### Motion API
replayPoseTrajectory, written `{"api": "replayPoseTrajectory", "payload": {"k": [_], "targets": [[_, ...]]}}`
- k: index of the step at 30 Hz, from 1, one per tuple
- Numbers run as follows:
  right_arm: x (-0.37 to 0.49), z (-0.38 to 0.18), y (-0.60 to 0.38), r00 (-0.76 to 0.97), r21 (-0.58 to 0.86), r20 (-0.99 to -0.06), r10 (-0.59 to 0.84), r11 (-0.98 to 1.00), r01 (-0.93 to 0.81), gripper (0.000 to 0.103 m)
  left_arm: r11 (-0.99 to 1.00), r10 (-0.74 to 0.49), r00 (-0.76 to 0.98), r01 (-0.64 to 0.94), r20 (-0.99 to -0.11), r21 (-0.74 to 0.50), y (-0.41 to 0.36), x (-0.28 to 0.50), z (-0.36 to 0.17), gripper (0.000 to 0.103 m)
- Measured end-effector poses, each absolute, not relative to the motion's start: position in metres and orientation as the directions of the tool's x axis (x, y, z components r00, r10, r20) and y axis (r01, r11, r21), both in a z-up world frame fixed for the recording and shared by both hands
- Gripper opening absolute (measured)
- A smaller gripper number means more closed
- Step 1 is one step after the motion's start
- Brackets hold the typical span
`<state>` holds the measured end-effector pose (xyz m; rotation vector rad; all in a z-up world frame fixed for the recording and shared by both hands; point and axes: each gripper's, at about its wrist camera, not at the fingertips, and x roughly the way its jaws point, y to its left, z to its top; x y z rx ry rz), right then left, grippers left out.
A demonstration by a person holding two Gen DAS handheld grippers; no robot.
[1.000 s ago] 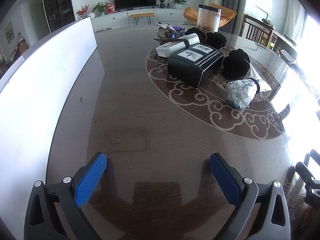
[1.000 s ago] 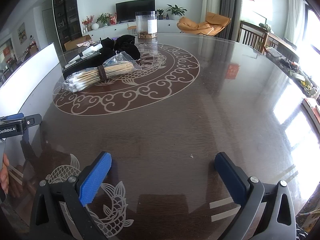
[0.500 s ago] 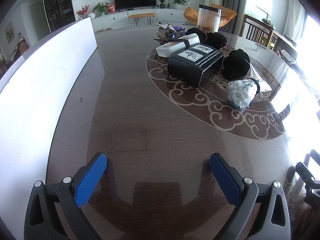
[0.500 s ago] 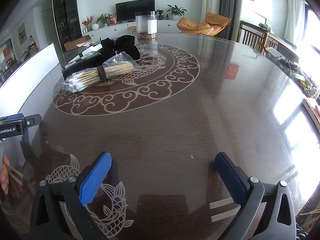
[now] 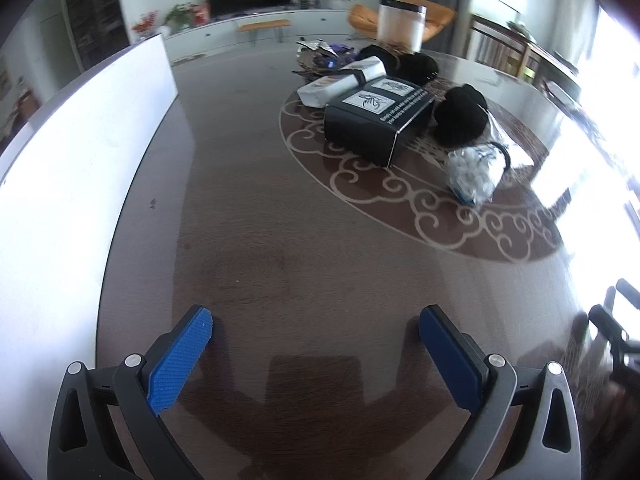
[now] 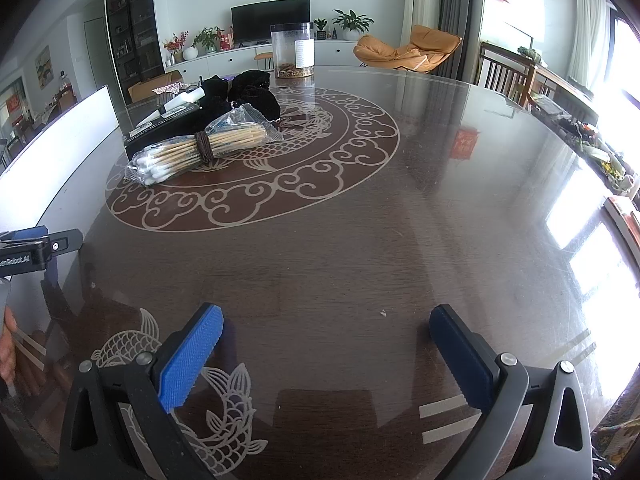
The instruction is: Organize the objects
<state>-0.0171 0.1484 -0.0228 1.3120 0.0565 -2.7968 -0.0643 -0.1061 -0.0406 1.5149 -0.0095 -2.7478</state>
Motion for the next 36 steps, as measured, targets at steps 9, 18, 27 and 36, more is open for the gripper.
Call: {"api": "replayPoseTrajectory", "payload": {"k": [9,18,27,36], "targets": [[-0.03,-0.018,0.147,-0.576,-0.002,-0.817,-0.023,-0.999,0.042,0.103,-1.0,-0.007,-0.558,0.004,-0.83,0.005,-0.109,-0.059,-0.042,0.103],[-0.153,0.009,0.078,-0.533,0.371,-0.775,-0.341,-0.927,0.055,0.102,-1.0,-0.006,-0.558,0.004,-0.83,0.005,-0.109,-0.059,-0.042,0.103],[-0.174,-0.006,0.061,-0.531,0.215,-0.827,-0.185,-0.977,0.006,0.036,-1.0,-0.006,-0.559,0.005,-0.829,0.004,-0.109,-0.059,-0.043,0.103],[-0.087,-0.01,0.136,-0.589,0.064,-0.804,-0.083,-0.997,0.054,0.031,-1.0,-0.006,-0.559,0.005,-0.829,0.004,-0.108,-0.059,-0.043,0.103]]}}
